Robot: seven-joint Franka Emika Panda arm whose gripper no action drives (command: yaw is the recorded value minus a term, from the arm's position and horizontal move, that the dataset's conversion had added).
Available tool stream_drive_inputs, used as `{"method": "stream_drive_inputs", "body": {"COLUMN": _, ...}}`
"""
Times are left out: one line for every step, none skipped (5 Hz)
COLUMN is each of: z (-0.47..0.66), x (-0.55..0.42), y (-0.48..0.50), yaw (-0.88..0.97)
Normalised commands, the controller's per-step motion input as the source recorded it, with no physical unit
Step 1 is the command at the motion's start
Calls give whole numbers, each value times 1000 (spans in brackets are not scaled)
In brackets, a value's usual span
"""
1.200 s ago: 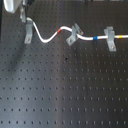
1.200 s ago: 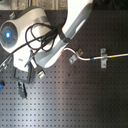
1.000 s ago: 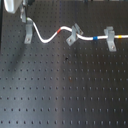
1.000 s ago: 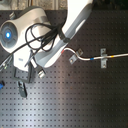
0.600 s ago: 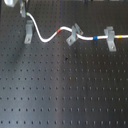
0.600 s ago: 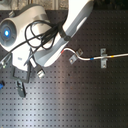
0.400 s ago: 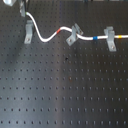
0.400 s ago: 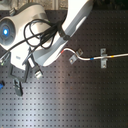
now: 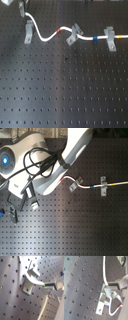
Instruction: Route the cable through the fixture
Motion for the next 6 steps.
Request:
{"method": "stream_drive_inputs", "body": {"z": -75, "x": 128, "y": 92, "yaw": 234}}
{"method": "stream_drive_inputs", "body": {"z": -54, "x": 122, "y": 72, "yaw": 214}}
{"method": "stream_drive_inputs", "body": {"z": 219, "x": -203, "y": 126, "yaw": 14}}
{"method": "stream_drive_inputs", "body": {"z": 174, "x": -205, "y": 180, "yaw": 60}}
{"method": "stream_drive_inputs", "body": {"z": 113, "x": -109, "y": 301, "yaw": 43}}
{"method": "stream_drive_inputs", "body": {"z": 194, "x": 52, "y": 384, "yaw": 0}}
